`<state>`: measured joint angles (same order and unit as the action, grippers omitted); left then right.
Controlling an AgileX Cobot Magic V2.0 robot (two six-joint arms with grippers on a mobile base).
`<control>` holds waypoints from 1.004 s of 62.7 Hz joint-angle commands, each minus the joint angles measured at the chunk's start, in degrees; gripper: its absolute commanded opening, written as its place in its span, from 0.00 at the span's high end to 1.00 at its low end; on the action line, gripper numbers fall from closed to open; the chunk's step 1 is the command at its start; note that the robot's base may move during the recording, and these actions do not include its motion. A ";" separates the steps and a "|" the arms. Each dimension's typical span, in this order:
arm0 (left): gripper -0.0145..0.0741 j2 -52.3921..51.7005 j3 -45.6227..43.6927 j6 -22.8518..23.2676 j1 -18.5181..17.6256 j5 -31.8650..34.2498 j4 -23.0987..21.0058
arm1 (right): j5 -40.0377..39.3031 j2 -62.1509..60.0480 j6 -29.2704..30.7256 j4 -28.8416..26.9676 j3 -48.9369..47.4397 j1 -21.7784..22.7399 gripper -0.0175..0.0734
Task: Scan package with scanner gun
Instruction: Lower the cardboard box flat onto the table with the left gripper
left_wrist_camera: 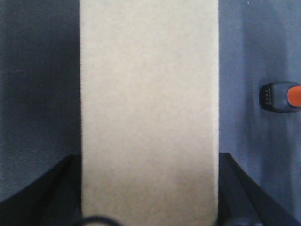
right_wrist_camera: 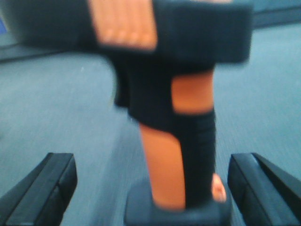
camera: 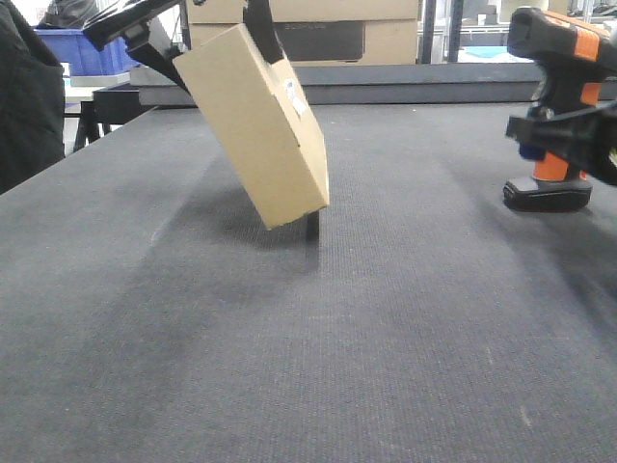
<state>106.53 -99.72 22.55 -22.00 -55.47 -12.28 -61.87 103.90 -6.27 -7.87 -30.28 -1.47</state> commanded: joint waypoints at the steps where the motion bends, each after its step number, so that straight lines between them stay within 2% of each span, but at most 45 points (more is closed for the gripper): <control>1: 0.96 -1.99 -0.55 -0.10 0.39 -1.21 3.30 | -2.20 -3.02 -0.04 0.59 2.75 0.05 0.19; 14: 0.96 -4.69 -0.55 -0.10 0.75 -8.20 16.71 | -0.74 -12.19 -0.04 0.59 10.04 0.05 0.19; 18: 0.96 -5.02 -0.55 -0.23 1.18 -10.31 19.26 | 0.33 -15.61 -0.04 0.59 11.84 0.05 0.19; 19: 0.96 -5.14 -0.55 -1.44 1.57 -11.51 19.80 | 1.13 -16.80 -0.04 0.59 12.52 0.05 0.19; 25: 0.96 -5.23 -0.55 -5.66 3.51 -14.16 19.17 | 5.11 -22.26 -0.04 0.75 13.79 0.05 0.19; 30: 0.96 -5.23 -0.30 -9.10 5.41 -14.27 17.28 | 10.40 -27.09 -0.04 1.07 14.02 0.05 0.19; 36: 0.96 -5.23 0.34 -11.54 7.01 -13.92 17.37 | 16.30 -32.79 -0.04 1.07 14.02 0.05 0.19; 46: 0.96 -5.27 1.69 -11.77 8.69 -11.85 18.44 | 21.38 -40.46 0.35 1.07 14.02 0.05 0.19; 63: 0.96 -5.27 7.10 -11.77 8.73 -5.71 18.44 | 27.96 -45.16 0.35 1.15 14.02 0.05 0.19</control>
<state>102.18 -93.42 11.07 -13.38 -63.91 6.31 -35.29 59.46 -6.27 -7.08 -16.48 -1.47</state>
